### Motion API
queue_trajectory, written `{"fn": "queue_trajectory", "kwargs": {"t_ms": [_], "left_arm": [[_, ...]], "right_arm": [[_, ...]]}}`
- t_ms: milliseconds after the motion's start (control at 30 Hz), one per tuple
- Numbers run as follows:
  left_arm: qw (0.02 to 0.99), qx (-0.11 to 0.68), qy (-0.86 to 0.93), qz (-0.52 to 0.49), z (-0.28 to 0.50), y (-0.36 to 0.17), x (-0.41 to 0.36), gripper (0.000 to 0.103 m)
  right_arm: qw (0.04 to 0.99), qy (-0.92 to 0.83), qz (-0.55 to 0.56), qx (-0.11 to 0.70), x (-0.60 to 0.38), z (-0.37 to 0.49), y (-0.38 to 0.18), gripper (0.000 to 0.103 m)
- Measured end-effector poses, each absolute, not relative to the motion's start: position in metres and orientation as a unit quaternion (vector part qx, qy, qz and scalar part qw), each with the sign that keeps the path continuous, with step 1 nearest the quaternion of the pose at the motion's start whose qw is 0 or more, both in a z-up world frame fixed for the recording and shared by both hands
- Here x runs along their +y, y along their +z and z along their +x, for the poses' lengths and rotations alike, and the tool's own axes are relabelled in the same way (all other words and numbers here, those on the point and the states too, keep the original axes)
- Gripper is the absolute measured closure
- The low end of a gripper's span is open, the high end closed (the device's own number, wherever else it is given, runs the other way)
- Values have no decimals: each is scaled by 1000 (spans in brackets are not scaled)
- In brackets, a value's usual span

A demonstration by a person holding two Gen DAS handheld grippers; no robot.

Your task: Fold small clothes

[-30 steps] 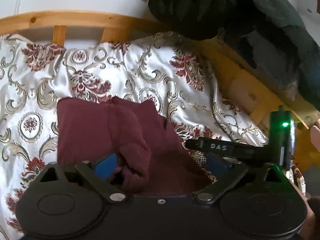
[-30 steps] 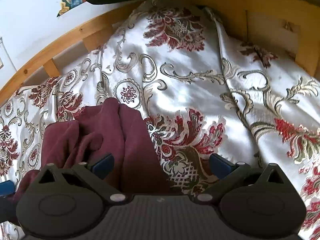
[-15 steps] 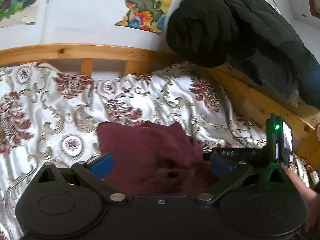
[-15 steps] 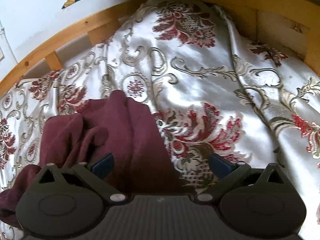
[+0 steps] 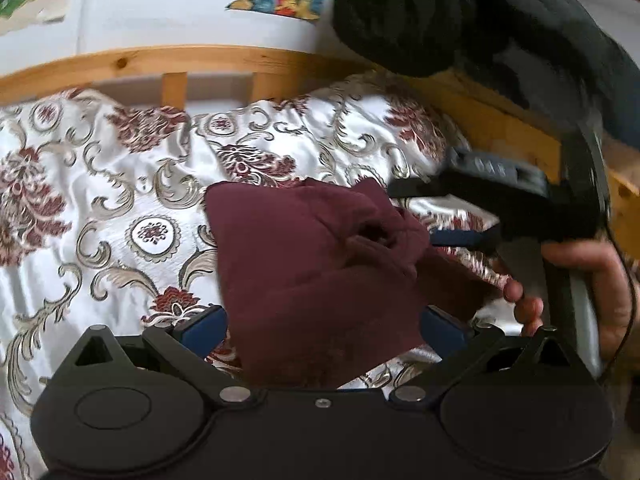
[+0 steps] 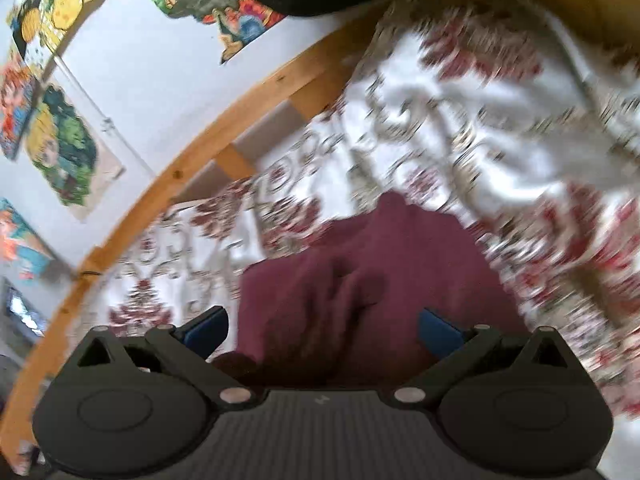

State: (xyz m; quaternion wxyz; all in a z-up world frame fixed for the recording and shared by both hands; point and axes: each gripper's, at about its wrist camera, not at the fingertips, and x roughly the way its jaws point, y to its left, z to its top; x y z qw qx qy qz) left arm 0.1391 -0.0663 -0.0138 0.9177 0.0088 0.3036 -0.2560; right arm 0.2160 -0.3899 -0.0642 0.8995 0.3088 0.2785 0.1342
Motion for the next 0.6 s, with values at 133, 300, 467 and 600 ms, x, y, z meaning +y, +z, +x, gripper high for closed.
{"fn": "queue_trajectory", "kwargs": {"t_ms": [133,300,467,600], "left_arm": [[909,323,-260,36,142,-25,-79,1],[907,341,-242,49,146,-33,-86,1],[913,335,-226,48,149,-34,-84,1],[918,325,-221,47,149,-32,-84,1]], "right_arm": [[899,157,298,280,-376,222,-65,0],[900,161,279,294,-363,229,-71,0],[900,154,275,299,-357,234,-79,0],[906,134,268,299,-356,237,-83,5]]}}
